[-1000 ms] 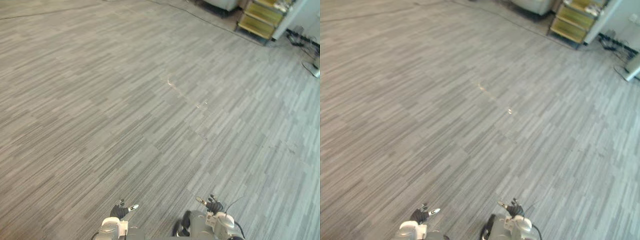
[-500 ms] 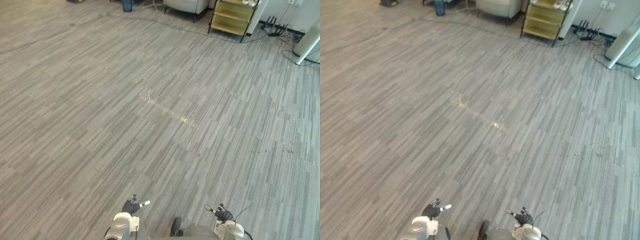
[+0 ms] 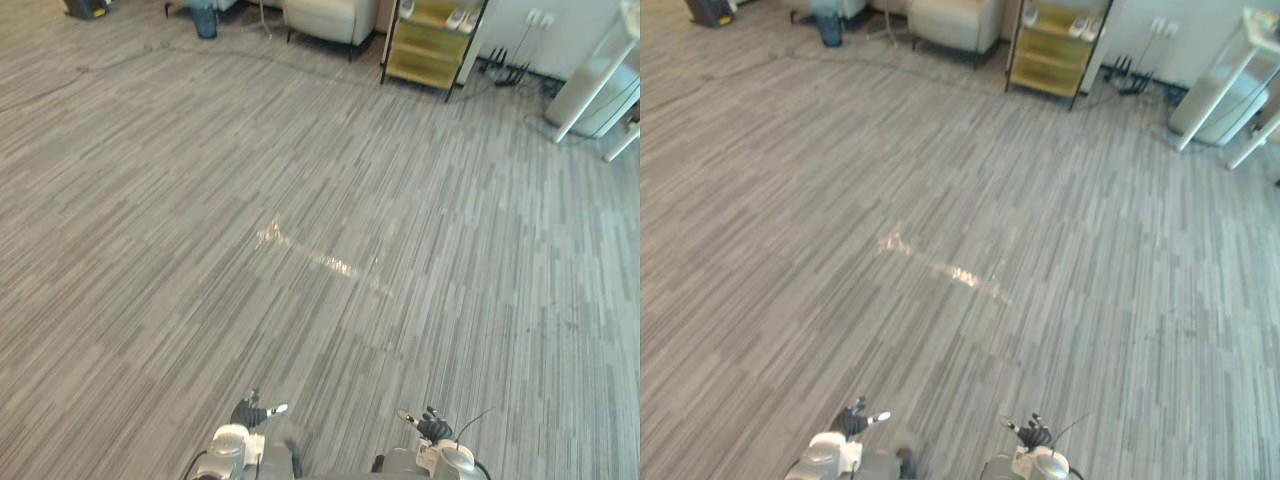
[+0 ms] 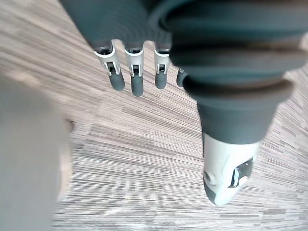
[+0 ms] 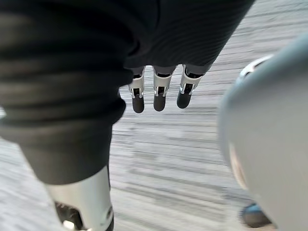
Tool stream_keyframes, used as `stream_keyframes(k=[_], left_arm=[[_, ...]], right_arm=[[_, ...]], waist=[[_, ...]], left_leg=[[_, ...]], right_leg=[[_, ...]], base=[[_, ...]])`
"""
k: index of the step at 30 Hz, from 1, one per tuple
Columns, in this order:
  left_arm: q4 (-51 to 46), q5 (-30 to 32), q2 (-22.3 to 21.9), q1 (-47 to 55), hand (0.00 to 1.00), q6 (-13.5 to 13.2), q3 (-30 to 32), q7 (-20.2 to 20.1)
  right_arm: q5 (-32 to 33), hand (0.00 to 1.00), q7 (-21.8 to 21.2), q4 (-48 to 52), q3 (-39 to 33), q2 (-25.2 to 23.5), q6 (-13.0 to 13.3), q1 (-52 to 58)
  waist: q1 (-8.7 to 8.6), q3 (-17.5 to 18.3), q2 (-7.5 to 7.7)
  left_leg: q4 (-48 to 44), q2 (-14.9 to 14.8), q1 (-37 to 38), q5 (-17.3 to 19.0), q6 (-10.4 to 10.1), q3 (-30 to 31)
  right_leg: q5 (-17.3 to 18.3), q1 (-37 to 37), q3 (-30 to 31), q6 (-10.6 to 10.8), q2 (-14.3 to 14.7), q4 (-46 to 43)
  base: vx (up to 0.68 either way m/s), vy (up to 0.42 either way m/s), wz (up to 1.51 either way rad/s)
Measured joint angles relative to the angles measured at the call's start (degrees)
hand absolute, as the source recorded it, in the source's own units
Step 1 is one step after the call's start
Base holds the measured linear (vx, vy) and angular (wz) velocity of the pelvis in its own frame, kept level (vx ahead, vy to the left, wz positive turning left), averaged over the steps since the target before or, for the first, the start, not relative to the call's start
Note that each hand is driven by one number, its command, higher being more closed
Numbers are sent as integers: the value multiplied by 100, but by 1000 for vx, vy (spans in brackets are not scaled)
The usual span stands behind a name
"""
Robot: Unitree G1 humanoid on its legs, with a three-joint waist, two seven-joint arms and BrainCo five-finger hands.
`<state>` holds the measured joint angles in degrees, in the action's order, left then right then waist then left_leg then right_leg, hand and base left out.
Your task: Pick up cushions and gather them together orderly.
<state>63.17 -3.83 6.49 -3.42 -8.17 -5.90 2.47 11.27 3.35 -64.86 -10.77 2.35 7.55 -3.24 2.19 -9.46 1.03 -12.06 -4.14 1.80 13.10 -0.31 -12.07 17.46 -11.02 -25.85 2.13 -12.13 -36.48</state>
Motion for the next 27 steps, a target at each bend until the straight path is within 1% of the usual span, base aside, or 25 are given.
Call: stream_keyframes(k=[1, 2, 3, 4, 5, 6, 7, 8, 9, 10, 11, 12, 13, 14, 15, 17, 18, 19, 20, 21, 22, 23, 24, 25, 27], left_arm=[[-1, -28, -30, -50, 0, 1, -15, -9], [-6, -31, -75, -69, 0, -1, -17, -12], [-8, -30, -84, -60, 0, -2, -17, -12], [-3, -32, -92, -9, 0, 0, -13, -11], [-4, -35, -92, 37, 0, -2, -5, -10], [64, -39, -170, 87, 0, 2, 68, 3], [72, -45, -229, 105, 0, 3, 117, 6], [78, -45, -348, 186, 0, -9, 241, -13], [78, -43, -385, 184, 0, -18, 273, -13], [93, -68, -504, 178, 0, -12, 444, -21], [94, -84, -545, 195, 0, -7, 555, -34], [7, -90, -576, 213, 0, -9, 728, -40], [-65, -91, -545, 199, 0, -25, 719, -40], [-127, -94, -510, 197, 0, -37, 702, -43], [-211, -101, -507, 193, 0, -64, 698, -38], [-299, -154, -507, 193, 0, -130, 647, -37], [-318, -248, -520, 180, 0, -154, 652, -28], [-325, -267, -519, 171, 0, -154, 657, -26], [-328, -306, -516, 165, 0, -153, 662, -22], [-328, -311, -516, 165, 0, -154, 660, -20], [-314, -326, -514, 163, 0, -154, 659, -22], [-271, -376, -502, 168, 0, -150, 669, -23], [-271, -390, -487, 155, 0, -141, 678, -25], [-279, -416, -373, 147, 0, -134, 702, -44], [-269, -417, -331, 138, 0, -136, 704, -43]], right_arm=[[0, 0, 0, 8, 0, 11, 1, -65], [-1, 0, -6, 57, 2, 29, 3, -81], [-2, 0, -8, 79, 10, 43, 4, -91], [-3, 0, -8, 85, 29, 52, 3, -55], [-4, 0, -12, 88, 31, 49, -1, 33], [19, 0, -52, 109, -15, 132, -7, 199], [4, 0, -54, 95, -10, 231, -5, 164], [-3, 0, -78, 98, -22, 325, -8, 183], [-7, 0, -85, 94, -33, 348, -11, 193], [0, 0, -91, 91, -97, 398, -11, 202], [-1, 0, -87, 98, -81, 398, -20, 203], [1, 0, -74, 125, 3, 379, -27, 246], [4, 0, -71, 114, 34, 357, -28, 259], [15, 0, -68, 99, 29, 312, -26, 284], [26, 0, -54, 87, 23, 253, -25, 309], [124, 0, -44, 93, 30, 244, -23, 243], [127, 0, -17, 93, 31, 237, -24, 184], [126, 0, -10, 92, 32, 234, -25, 158], [126, 0, 5, 92, 30, 225, -24, 126], [126, 0, 8, 91, 30, 225, -22, 116], [126, 0, 14, 85, 32, 230, -20, 109], [127, 0, 14, 85, 32, 227, -7, 103], [127, 0, 19, 85, 30, 179, 2, 90], [121, 0, 11, 84, 28, 101, 25, 123], [113, 0, 5, 27, 25, 61, 28, 168]], waist=[[-28, -40, -67], [-65, -81, -141], [-94, -85, -147], [-177, -60, -97], [-201, -40, -10], [-224, -17, -16], [-195, 7, -164], [-253, 107, -384], [-264, 104, -434], [-261, 51, -584], [-254, 35, -610], [-235, -52, -621], [-218, -127, -571], [-180, -157, -507], [-164, -165, -412], [-108, -160, -402], [-28, -160, -409], [-2, -166, -410], [74, -174, -403], [110, -174, -402], [152, -173, -392], [167, -156, -382], [158, -135, -343], [118, -103, -169], [150, -89, -119]], left_leg=[[149, -116, 151, 8, -98, -7], [250, -248, 302, 66, -208, -11], [301, -282, 386, 87, -274, -19], [358, -290, 574, 159, -428, 1], [390, -231, 765, 232, -549, 43], [344, -259, 1125, 479, -763, 208], [277, -406, 1126, 482, -774, 197], [-394, -661, 868, 478, -779, 390], [-688, -751, 743, 474, -782, 438], [-1912, -1008, 252, 245, -861, 689], [-2513, -1100, 24, -6, -783, 785], [-3990, -1354, -577, -261, -628, 870], [-4478, -1408, -803, -189, -627, 829], [-4751, -1408, -1062, -111, -644, 730], [-4694, -1360, -1398, 10, -617, 448], [-3843, -1156, -1778, 130, -561, 136], [-2484, -840, -1894, 96, -539, 154], [-2037, -726, -1903, 33, -521, 208], [-927, -457, -1871, -250, -514, 438], [-321, -334, -1822, -487, -518, 543], [229, -202, -1690, -1083, -516, 652], [275, -130, -1563, -1644, -287, 668], [163, -39, -1566, -1620, -145, 681], [-146, 114, -1633, -1320, -45, 642], [-669, 180, -1659, -712, 22, 578]], right_leg=[[-128, -278, -94, -58, 199, 666], [-544, -484, -71, -91, 416, 1446], [-841, -570, -24, -111, 490, 1865], [-1547, -642, 222, -115, 599, 2708], [-2041, -667, 517, -90, 589, 3110], [-2565, -740, 885, -431, 602, 2691], [-2498, -779, 851, -394, 688, 2495], [-2016, -796, 775, -409, 838, 2291], [-1939, -745, 758, -457, 887, 2272], [-1707, -500, 688, -518, 1095, 2282], [-1632, -366, 671, -549, 1162, 2322], [-1437, 131, 644, -662, 1341, 2508], [-1360, 393, 653, -704, 1389, 2609], [-1321, 663, 659, -675, 1408, 2743], [-1297, 966, 657, -624, 1414, 2969], [-1251, 1263, 758, -547, 1416, 3233], [-1214, 1444, 912, -490, 1409, 3391], [-1201, 1496, 960, -471, 1402, 3414], [-1172, 1597, 1078, -448, 1372, 3465], [-1134, 1664, 1129, -405, 1359, 3505], [-1040, 1795, 1240, -298, 1339, 3543], [-923, 1953, 1356, -159, 1310, 3571], [-847, 2007, 1378, -101, 1215, 3571], [-742, 2047, 1376, 42, 1036, 3500], [-441, 1876, 1493, 334, 837, 2672]], base=[[420, -100, -4], [425, -118, -2], [453, -165, 9], [490, -225, 19], [618, -346, 33], [517, -306, 14], [582, -357, 19], [365, -205, 5], [549, -351, 20], [360, -247, 4], [627, -363, 9], [352, -173, 4], [414, -200, 4], [285, -162, -1], [398, -217, -8], [379, -109, -29], [401, -3, -43], [493, 56, -54], [328, 90, -38], [419, 142, -47], [471, 167, -44], [488, 172, -32], [527, 166, -7], [408, 125, 7], [484, 176, -4]])
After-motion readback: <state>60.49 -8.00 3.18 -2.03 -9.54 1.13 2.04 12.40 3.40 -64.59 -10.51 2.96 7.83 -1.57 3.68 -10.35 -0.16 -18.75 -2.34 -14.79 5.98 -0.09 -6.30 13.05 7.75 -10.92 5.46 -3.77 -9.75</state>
